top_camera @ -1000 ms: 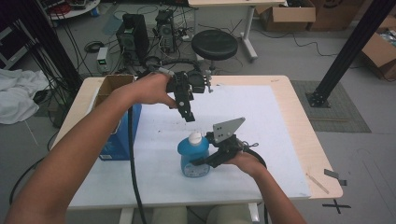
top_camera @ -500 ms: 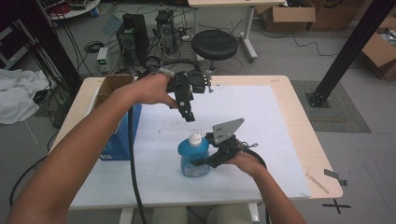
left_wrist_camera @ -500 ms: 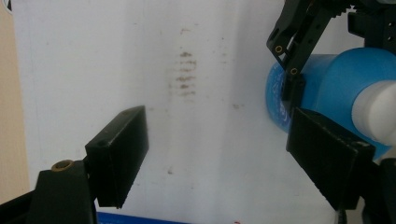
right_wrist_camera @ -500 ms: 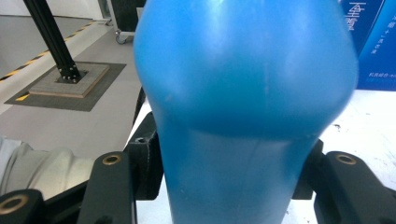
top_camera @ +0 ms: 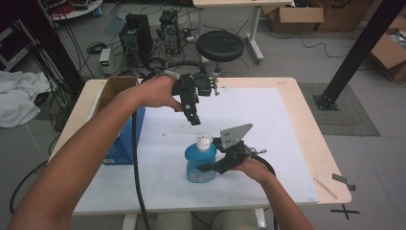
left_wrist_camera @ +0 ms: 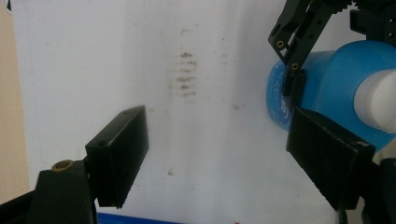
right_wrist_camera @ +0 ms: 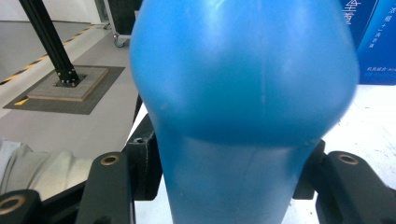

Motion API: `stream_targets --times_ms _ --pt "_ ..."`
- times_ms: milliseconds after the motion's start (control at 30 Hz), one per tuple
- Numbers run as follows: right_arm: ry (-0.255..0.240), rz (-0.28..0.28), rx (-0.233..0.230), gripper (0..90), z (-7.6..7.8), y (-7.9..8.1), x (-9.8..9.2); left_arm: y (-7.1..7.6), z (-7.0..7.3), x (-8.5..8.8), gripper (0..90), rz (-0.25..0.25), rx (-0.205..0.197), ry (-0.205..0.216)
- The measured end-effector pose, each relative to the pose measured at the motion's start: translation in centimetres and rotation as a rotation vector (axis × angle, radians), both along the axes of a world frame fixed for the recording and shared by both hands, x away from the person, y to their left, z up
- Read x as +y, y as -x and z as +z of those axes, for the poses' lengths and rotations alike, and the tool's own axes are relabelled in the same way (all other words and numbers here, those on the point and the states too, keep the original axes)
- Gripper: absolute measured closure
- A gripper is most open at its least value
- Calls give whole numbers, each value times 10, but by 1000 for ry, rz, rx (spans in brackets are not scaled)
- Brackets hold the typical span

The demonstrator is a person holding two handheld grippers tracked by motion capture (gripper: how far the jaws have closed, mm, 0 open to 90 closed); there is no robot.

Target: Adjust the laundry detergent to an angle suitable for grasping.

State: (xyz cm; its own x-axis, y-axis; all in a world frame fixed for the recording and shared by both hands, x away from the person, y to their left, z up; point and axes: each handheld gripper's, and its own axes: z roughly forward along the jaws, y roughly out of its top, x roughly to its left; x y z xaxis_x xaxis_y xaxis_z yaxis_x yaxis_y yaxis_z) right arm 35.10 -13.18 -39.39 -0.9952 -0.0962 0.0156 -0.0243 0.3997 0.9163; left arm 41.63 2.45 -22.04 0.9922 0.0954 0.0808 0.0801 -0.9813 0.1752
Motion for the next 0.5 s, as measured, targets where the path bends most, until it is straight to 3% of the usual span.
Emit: stream_targets --times_ms 500 --pt "3 -11 20 398 -1 1 0 1 -1 -2 217 -5 -4 1"
